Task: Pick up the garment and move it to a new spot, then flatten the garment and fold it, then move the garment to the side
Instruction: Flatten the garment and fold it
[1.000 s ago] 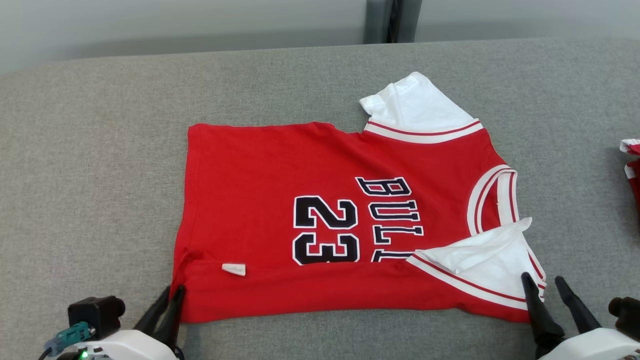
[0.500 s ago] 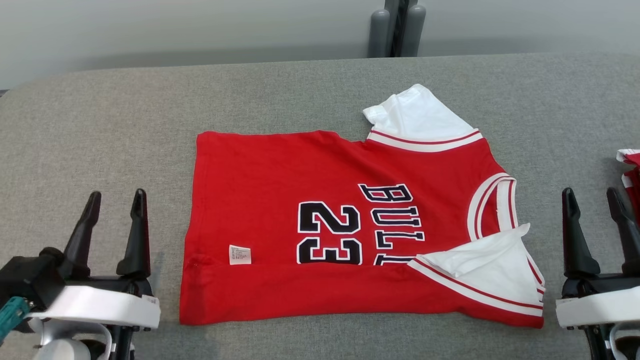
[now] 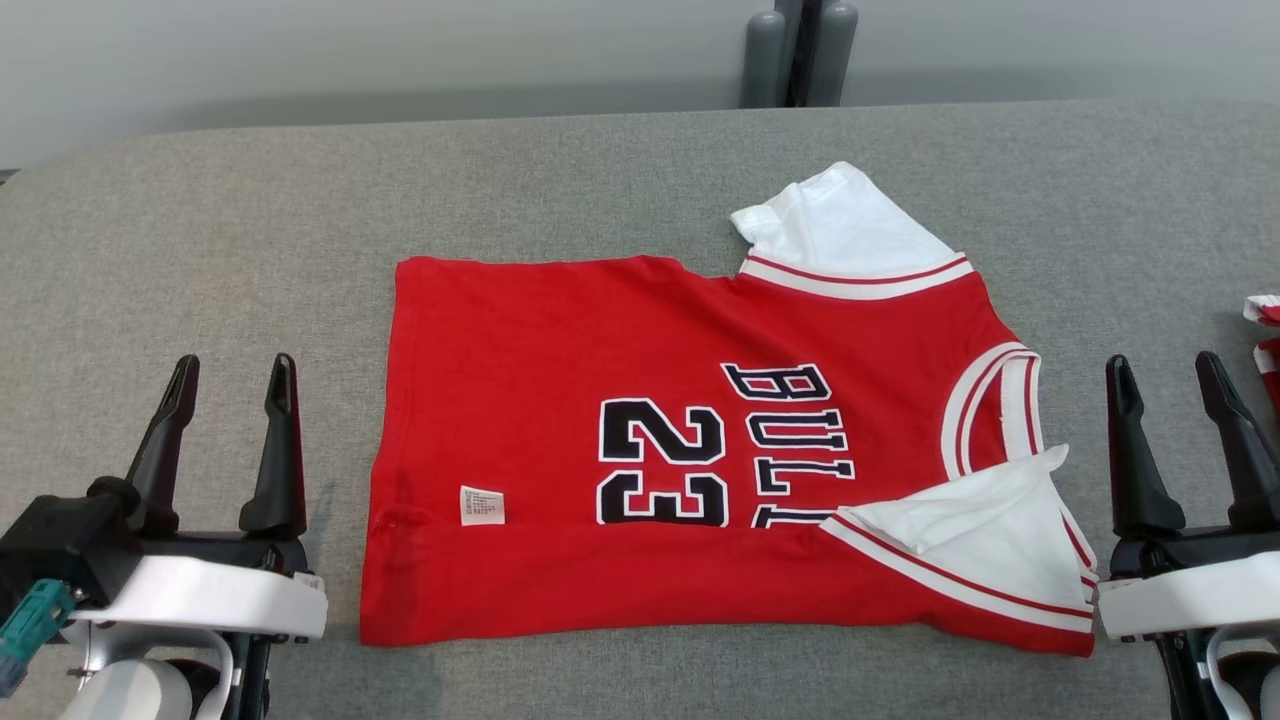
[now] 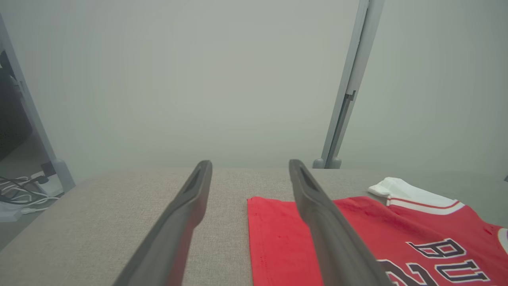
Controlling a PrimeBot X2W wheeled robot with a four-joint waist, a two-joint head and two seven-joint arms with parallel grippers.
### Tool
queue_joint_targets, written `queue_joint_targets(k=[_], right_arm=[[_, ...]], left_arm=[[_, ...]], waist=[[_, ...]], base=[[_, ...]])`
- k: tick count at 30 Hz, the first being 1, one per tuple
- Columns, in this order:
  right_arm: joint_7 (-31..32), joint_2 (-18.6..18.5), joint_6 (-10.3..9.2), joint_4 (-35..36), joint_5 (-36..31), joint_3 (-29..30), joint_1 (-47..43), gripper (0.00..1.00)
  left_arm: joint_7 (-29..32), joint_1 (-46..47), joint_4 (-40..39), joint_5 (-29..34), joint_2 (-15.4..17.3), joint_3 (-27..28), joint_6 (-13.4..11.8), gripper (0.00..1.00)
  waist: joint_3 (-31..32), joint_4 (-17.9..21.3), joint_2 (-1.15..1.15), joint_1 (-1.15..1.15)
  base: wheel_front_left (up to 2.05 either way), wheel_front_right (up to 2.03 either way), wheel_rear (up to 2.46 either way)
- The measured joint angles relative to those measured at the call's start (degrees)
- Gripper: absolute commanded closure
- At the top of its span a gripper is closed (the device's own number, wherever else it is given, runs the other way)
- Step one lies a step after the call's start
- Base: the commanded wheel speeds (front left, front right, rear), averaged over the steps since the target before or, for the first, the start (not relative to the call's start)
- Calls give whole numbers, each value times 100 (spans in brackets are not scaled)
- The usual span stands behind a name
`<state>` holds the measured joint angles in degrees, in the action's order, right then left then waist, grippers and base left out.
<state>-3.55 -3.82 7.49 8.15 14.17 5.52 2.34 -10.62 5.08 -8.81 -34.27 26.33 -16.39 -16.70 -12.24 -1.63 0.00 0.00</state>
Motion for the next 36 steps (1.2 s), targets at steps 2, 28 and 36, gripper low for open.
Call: queue_joint_targets(k=[2,28,36], right_arm=[[0,-11,0,-19,29,8,56,0],[-256,-54,0,-554,261,-435,973,0],[-279,-198,0,-700,385,-352,1257,0]], left_arm=[[20,81,7,20,3,-31,1,0],[2329,3699,4163,-1168,-156,-612,1946,0],[2431,3962,4733,-1284,-263,-688,2173,100]], waist=[[-53,-7,0,0],[-1359,709,0,0],[-1382,720,0,0]], base=[[0,0,0],[0,0,0],[0,0,0]])
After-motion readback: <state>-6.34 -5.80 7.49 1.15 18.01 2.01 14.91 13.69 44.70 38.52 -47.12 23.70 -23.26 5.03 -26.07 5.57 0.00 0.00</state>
